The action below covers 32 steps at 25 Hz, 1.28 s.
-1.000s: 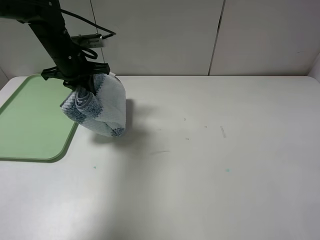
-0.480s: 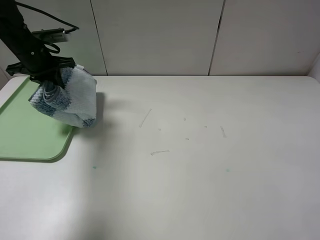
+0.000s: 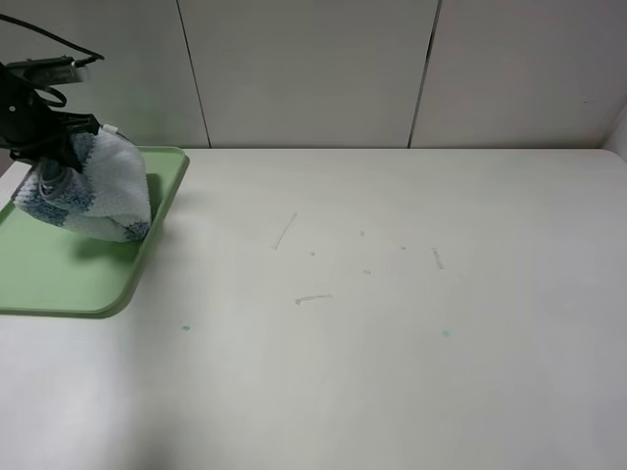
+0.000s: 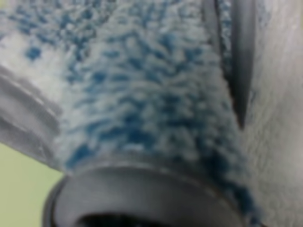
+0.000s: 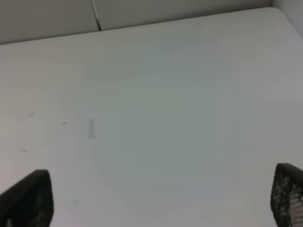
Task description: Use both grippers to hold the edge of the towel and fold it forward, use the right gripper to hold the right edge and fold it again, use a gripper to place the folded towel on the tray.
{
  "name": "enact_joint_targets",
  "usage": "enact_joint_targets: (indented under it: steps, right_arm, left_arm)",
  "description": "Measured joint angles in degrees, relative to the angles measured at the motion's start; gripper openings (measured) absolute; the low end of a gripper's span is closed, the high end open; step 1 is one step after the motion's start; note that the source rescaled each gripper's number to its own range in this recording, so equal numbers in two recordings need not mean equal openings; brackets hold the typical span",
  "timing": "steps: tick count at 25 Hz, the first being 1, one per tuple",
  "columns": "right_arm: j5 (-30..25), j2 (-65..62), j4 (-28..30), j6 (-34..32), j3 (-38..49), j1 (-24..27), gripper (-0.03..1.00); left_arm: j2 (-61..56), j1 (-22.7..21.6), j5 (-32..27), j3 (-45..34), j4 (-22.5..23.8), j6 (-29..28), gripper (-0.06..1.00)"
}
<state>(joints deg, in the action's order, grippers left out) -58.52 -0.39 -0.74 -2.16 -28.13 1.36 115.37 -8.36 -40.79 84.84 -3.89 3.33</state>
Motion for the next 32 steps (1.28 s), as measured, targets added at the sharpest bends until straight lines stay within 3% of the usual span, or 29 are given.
enact_joint_targets:
  steps: [7, 8, 9, 11, 14, 17, 25, 32]
  right_arm:
    - [0.0, 0.0, 0.0, 0.0, 0.0, 0.0, 1.0]
    - [0.0, 0.0, 0.0, 0.0, 0.0, 0.0, 1.0]
    - [0.0, 0.0, 0.0, 0.0, 0.0, 0.0, 1.0]
    - [0.0, 0.0, 0.0, 0.0, 0.0, 0.0, 1.0]
    - [0.0, 0.0, 0.0, 0.0, 0.0, 0.0, 1.0]
    - [0.0, 0.0, 0.0, 0.0, 0.0, 0.0, 1.0]
    - [0.0, 0.0, 0.0, 0.0, 0.0, 0.0, 1.0]
    - [0.0, 0.0, 0.0, 0.0, 0.0, 0.0, 1.0]
  left_arm:
    - [0.17, -0.12, 1.1, 0.0, 0.0, 0.05, 0.19]
    - [0.17, -0.12, 1.12, 0.0, 0.0, 0.05, 0.23]
    - [0.17, -0.12, 1.12, 0.0, 0.0, 0.05, 0.34]
    - [0.17, -0.12, 1.07, 0.0, 0.0, -0.5, 0.71]
    - [0.17, -0.12, 0.8, 0.0, 0.0, -0.64, 0.93]
    - [0.17, -0.12, 0.26, 0.0, 0.0, -0.58, 0.98]
    - [-2.95, -0.12, -3.11, 0.0, 0.0, -0.58, 1.0]
    - [-8.69, -0.12, -10.62, 0.0, 0.27, -0.58, 1.0]
